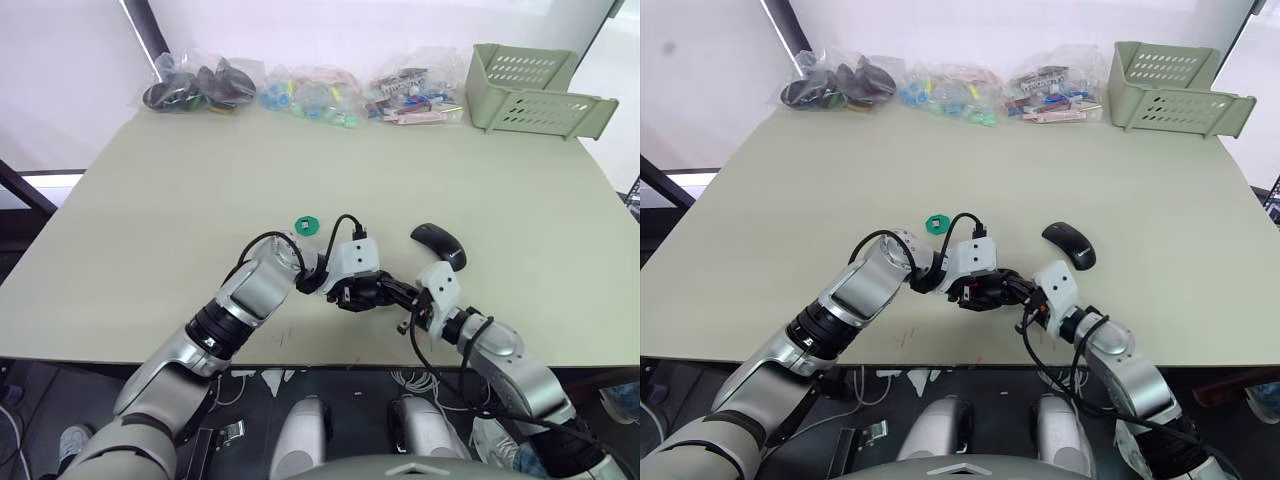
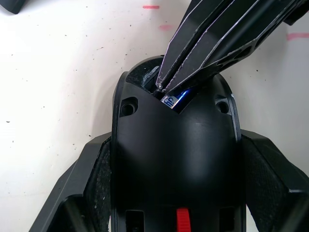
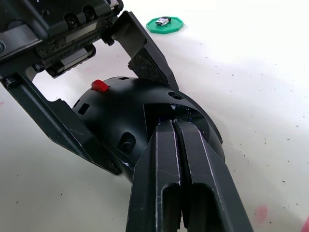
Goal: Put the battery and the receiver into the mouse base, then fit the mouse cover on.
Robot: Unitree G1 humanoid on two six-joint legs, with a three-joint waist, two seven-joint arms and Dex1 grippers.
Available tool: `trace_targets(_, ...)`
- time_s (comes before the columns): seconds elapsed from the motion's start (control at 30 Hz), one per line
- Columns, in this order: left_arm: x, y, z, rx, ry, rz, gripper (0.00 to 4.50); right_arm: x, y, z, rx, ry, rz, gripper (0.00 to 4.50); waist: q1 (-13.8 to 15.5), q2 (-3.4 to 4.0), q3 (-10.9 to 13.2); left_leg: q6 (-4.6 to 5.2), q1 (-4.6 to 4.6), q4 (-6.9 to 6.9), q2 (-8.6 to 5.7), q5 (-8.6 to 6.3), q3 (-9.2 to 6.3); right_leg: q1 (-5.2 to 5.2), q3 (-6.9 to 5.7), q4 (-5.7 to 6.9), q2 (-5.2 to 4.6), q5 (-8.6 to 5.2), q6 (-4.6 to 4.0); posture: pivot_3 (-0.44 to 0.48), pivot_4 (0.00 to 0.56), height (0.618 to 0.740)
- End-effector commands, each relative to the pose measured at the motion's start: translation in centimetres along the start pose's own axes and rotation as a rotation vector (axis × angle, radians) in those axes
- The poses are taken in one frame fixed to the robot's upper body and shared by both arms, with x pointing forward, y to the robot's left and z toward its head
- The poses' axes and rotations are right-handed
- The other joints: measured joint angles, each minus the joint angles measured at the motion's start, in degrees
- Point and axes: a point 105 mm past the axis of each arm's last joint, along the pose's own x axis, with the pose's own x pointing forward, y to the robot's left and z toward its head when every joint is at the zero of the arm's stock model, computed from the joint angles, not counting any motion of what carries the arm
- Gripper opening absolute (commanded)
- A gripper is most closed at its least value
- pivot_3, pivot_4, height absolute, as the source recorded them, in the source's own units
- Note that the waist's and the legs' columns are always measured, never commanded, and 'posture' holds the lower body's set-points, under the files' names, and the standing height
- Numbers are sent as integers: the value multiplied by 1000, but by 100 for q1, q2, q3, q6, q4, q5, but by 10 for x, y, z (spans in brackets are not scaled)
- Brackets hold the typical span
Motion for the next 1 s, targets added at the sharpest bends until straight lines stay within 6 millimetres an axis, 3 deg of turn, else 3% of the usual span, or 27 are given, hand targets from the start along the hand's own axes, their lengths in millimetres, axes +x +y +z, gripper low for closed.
trace_targets(0.03, 10, -6, -13, -12, 53, -18, 2993, -16, -14, 9, 51, 1, 5, 19, 12, 1, 1, 0, -1, 0, 0, 0, 1, 0, 1, 0, -2, 0, 0, 0, 150, 740)
trace_targets(0.13, 10, -6, -14, -11, 55, -20, 2993, -36, -19, 55, -37, -142, 60, 19, 22, 13, 13, 0, -15, 1, -1, 0, 6, -6, 9, -5, -12, 1, 1, 0, 150, 740)
trace_targets(0.23, 11, -6, -14, -11, 53, -22, 2993, -67, -25, 70, -76, -121, 151, 19, 26, 16, 17, 0, -16, 2, -6, 0, 14, -7, 17, -8, -11, 1, 3, 0, 150, 740)
trace_targets(0.33, 11, -6, -13, -11, 51, -25, 2993, -89, -27, 68, -147, -35, 199, 793, 48, 16, 17, 0, -16, 1, -9, 0, 8, -6, 11, -9, -7, 1, 2, 0, 150, 740)
trace_targets(0.43, 11, -7, -13, -12, 49, -33, 2993, -116, -32, 66, -187, 40, 238, 2392, 39, 16, 18, 0, -16, -1, -9, 0, 10, -6, 12, -13, -6, 1, 2, 0, 150, 740)
trace_targets(0.5, 10, -6, -14, -11, 50, -34, 2993, -130, -36, 70, -200, 60, 242, 2809, 38, 18, 19, 0, -15, 0, -10, 0, 11, -6, 12, -13, -7, 1, 2, 0, 150, 740)
trace_targets(0.53, 10, -6, -14, -10, 51, -32, 2993, -136, -36, 71, -201, 70, 245, 3371, 39, 22, 22, 0, -16, 1, -9, 0, 11, -6, 12, -13, -7, 1, 3, 0, 150, 740)
trace_targets(0.63, 9, -4, -15, 2, 52, -28, 2993, -152, -37, 71, -214, 113, 254, 4456, 31, 19, 24, 0, -15, 3, -10, 0, 14, -6, 15, -13, -8, 1, 4, 0, 150, 740)
trace_targets(0.93, 7, -3, -6, -14, -15, -42, 2993, -174, -49, 71, -207, 131, 175, 4487, 30, 20, 26, 0, -14, 2, -9, -1, 12, -6, 13, -13, -8, 1, 4, 0, 150, 740)
trace_targets(1.0, 7, -3, -4, -16, -29, -40, 4016, -174, -49, 71, -208, 131, 176, 4500, 31, 20, 28, -1, -15, 1, -8, -1, 12, -7, 12, -15, -8, 1, 3, 0, 150, 740)
